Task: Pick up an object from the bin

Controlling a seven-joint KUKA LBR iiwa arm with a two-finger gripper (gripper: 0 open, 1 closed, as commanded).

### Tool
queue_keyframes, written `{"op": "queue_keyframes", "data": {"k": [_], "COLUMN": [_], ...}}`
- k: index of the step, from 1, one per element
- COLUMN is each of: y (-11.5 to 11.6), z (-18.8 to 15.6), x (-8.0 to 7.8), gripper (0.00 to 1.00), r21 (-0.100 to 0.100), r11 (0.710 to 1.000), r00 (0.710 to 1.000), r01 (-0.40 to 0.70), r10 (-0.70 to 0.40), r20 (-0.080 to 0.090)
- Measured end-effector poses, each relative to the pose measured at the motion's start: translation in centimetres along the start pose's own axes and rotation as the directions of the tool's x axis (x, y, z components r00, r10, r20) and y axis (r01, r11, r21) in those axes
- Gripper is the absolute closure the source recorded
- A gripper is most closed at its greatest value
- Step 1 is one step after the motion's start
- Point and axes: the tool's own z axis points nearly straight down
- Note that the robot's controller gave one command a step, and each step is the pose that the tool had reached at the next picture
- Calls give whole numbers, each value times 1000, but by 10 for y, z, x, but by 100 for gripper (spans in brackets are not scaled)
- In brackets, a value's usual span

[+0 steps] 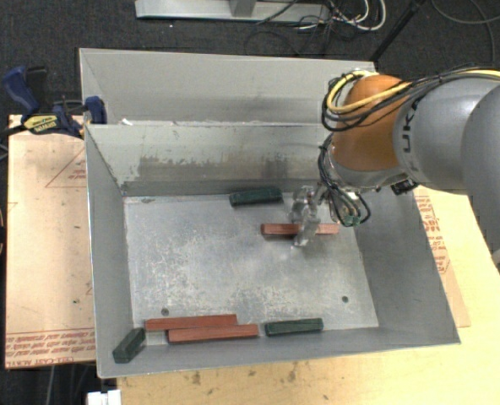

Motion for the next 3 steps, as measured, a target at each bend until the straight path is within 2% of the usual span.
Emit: {"op": "queue_keyframes", "data": {"k": [1, 2, 3], "y": [0, 0, 0], "z": [-4, -33, -59], "x": [2, 2, 1], "gripper": [100, 100, 100], "r21": [0, 0, 0], "r11": [1000, 1000, 1000], "r00": [1000, 1000, 1000], "r01": [0, 0, 1], "r10": [0, 0, -1], "r20": [-5, -9, -4]}}
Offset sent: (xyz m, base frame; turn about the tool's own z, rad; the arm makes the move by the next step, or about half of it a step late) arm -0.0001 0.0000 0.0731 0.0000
